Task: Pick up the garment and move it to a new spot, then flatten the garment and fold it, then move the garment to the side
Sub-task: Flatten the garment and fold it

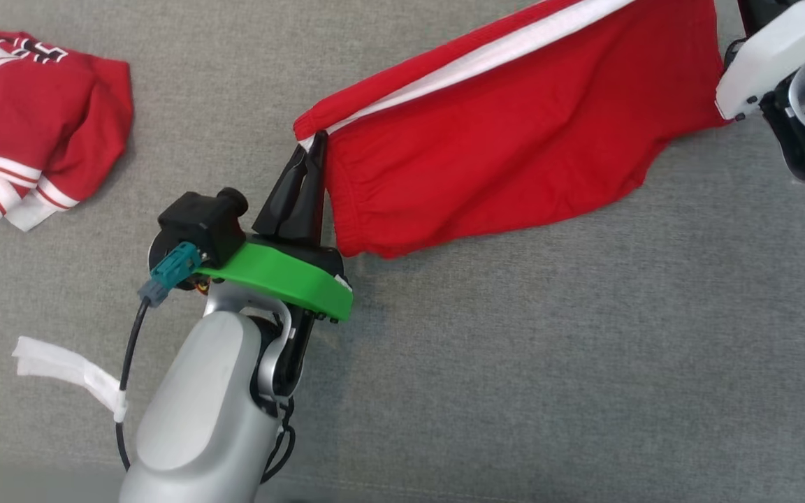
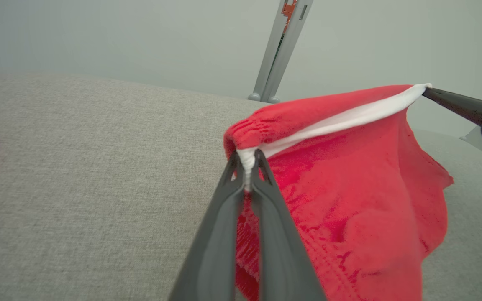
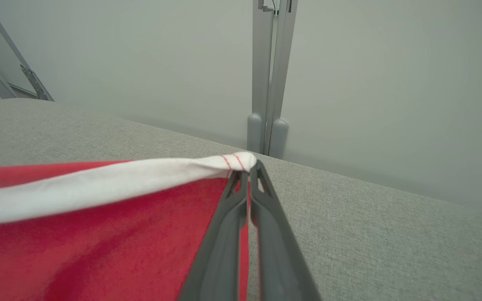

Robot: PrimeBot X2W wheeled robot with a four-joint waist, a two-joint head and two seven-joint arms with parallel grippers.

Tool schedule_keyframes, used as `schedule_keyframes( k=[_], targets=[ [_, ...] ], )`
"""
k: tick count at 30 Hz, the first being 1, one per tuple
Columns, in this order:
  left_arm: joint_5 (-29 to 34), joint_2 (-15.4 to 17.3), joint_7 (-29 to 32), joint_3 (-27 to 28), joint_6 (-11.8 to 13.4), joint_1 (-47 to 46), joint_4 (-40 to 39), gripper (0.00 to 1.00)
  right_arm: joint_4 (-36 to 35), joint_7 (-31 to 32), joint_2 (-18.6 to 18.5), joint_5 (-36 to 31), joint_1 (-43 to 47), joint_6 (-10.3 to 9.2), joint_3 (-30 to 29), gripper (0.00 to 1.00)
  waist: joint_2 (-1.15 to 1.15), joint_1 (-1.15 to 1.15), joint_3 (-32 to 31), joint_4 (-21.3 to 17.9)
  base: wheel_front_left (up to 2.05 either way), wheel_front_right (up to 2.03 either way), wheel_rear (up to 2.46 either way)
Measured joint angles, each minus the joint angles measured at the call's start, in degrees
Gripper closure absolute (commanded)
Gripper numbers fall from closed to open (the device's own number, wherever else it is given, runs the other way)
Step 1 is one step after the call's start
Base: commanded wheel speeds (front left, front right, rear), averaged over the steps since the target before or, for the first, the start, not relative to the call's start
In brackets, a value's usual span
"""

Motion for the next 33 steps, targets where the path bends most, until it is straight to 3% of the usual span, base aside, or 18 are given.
schedule_keyframes(
  k=[7, 8, 9, 10, 11, 16, 21, 25, 33],
  targets=[
    [-3.46, -0.11, -1.48, -3.38, -0.47, -3.93, 6.60, 1.00, 9.55, -2.44, 0.76, 1.27, -4.94, 0.00, 6.34, 1.00, 0.00, 0.00, 3.60, 2.86, 0.00, 0.00, 0.00],
    [-3.70, -0.09, -1.49, -4.13, -0.68, -4.35, 7.40, 1.00, 10.70, -3.31, 0.86, 1.51, -5.34, 0.00, 6.86, 0.72, 0.00, 0.00, 3.96, 3.17, 0.00, 0.00, 0.00],
    [-3.78, -0.10, -1.64, -4.60, -0.74, -4.60, 7.95, 0.78, 11.45, -3.99, 0.93, 1.72, -5.56, 0.00, 7.39, 0.35, 0.00, 0.00, 4.19, 3.38, 0.00, 0.00, 0.00],
    [-3.86, -0.14, -2.11, -5.11, -0.75, -4.92, 8.50, 0.11, 12.45, -5.25, 1.08, 1.92, -5.68, 0.00, 7.69, 0.00, 0.00, 0.00, 4.40, 3.63, 0.00, 0.00, 0.00],
    [-3.85, -0.12, -2.53, -5.55, -0.75, -5.29, 9.06, 0.00, 13.33, -6.44, 1.26, 2.10, -5.78, 0.00, 7.99, 0.00, 0.00, 0.00, 4.51, 3.80, 0.00, 0.00, 0.00],
    [-2.93, -0.13, -4.77, -5.64, 0.49, -5.65, 10.06, 0.00, 15.95, -12.57, 1.98, 2.42, -5.78, 0.00, 8.48, 0.00, 0.00, 0.00, 3.83, 3.48, 0.00, 0.00, 0.00],
    [0.57, 1.51, -6.09, -2.96, 4.02, -5.25, 8.09, 0.00, 13.79, -15.10, 2.83, 2.13, -3.51, -0.01, 5.78, 0.00, 0.00, 0.00, 2.29, 1.69, 0.00, 0.00, 0.00],
    [4.02, 3.55, -6.27, 0.49, 7.02, -3.50, 4.22, 0.00, 3.60, -15.35, 4.11, -0.51, 1.59, -0.01, -1.20, 0.00, 0.00, 0.00, 0.94, -0.43, 0.00, 0.00, 0.00],
    [7.05, 6.39, -6.35, 5.15, 8.87, 1.48, -0.07, 0.00, -13.33, -15.36, 8.83, -6.28, 16.61, -0.01, -10.11, 0.00, 0.00, 0.00, -2.05, -5.49, 0.00, 0.00, 0.00]
  ],
)
